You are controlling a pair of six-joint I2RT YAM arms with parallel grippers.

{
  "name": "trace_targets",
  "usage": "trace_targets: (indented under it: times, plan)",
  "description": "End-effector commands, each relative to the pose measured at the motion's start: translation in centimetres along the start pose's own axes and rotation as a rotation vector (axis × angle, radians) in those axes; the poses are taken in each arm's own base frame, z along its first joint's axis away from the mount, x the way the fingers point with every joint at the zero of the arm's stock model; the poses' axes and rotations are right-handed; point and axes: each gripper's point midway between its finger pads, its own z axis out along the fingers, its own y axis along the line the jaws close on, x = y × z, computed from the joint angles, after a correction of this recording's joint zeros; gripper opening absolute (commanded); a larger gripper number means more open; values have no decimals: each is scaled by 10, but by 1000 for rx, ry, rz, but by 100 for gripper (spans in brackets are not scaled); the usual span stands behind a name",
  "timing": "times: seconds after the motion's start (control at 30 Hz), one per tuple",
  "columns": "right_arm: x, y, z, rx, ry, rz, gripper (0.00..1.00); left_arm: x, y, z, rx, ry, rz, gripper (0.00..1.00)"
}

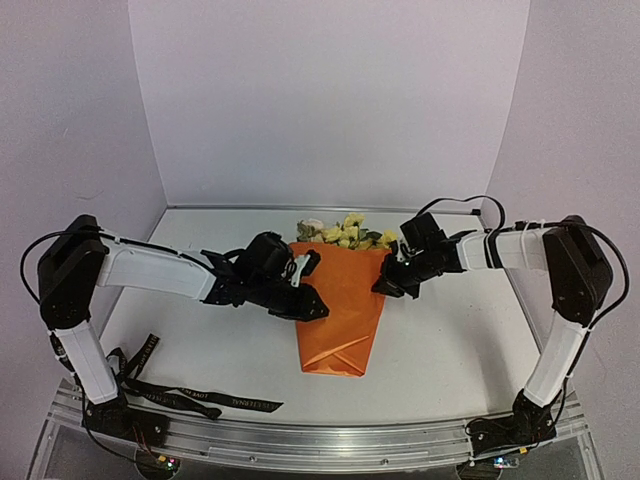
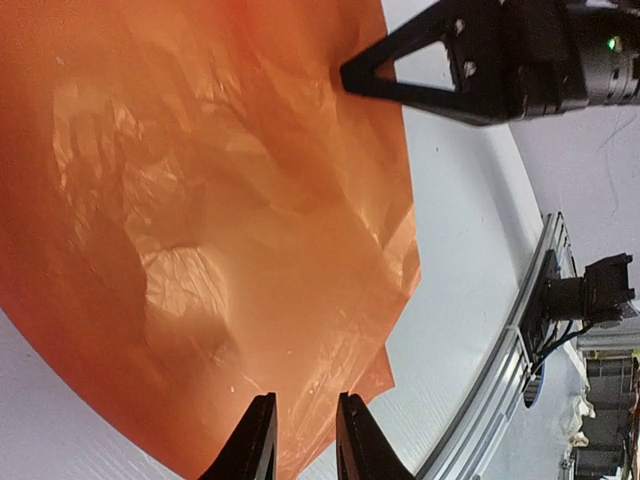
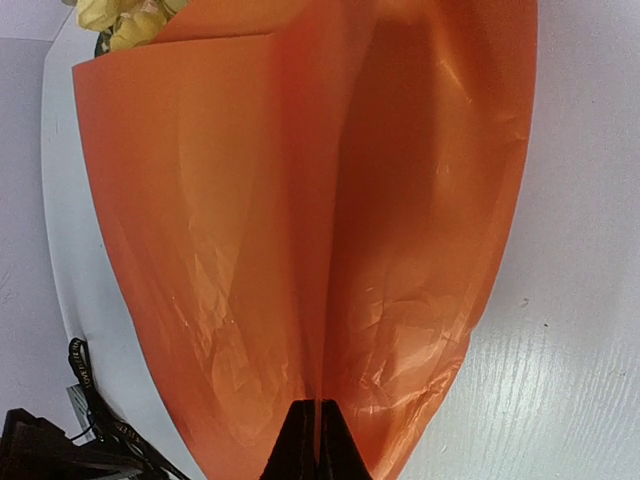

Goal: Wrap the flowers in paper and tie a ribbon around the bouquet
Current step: Fold the 2/3-folded wrapping paper at the center of the board.

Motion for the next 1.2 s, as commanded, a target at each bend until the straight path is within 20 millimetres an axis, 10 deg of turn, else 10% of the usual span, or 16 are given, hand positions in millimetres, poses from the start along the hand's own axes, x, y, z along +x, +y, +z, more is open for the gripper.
trace_targets:
  times: [0.0,0.27,0.63,1.17]
  plan:
    - [-12,-1,3,30,-23,-24,0,18,-6,15,70,80,-12,22]
    - [-10,-6,6,56,-2,-27,0,29,3,36,69,132,-44,21]
    - [17,8,-37,55,45,-54,38,24,0,44,95,121,-42,20]
    - [97,44,-19,-108,258,-52,14,23,-2,48,108,128,-41,19]
